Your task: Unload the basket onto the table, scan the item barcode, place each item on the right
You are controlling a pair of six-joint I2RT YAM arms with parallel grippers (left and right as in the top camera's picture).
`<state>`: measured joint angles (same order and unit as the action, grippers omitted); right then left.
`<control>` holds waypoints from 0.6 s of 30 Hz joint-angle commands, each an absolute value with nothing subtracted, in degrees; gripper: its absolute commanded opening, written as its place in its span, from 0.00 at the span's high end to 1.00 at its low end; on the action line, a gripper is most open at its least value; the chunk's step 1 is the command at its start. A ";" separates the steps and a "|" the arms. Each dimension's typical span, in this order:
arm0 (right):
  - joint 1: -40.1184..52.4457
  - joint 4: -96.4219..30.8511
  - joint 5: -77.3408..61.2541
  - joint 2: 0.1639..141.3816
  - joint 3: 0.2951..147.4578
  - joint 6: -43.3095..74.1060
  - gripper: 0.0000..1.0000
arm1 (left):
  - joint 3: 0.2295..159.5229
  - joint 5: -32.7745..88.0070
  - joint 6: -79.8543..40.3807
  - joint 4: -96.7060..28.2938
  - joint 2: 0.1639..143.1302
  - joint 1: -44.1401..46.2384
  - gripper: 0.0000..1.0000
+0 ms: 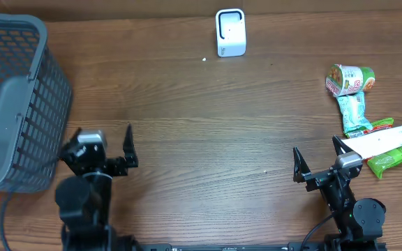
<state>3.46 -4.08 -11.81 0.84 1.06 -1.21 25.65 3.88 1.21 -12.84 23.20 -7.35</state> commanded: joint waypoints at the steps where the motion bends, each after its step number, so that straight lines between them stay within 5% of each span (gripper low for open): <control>1: 3.79 -3.75 -12.10 0.16 0.47 -0.84 0.00 | 18.33 4.62 5.30 -8.71 17.32 -7.03 0.00; 18: 3.79 -3.73 -12.10 0.16 0.47 -0.84 0.00 | 1.32 4.54 15.05 -2.74 0.16 -6.48 0.00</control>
<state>3.46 -4.08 -11.81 0.84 1.06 -1.23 2.96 4.12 12.95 -2.76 1.26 -7.20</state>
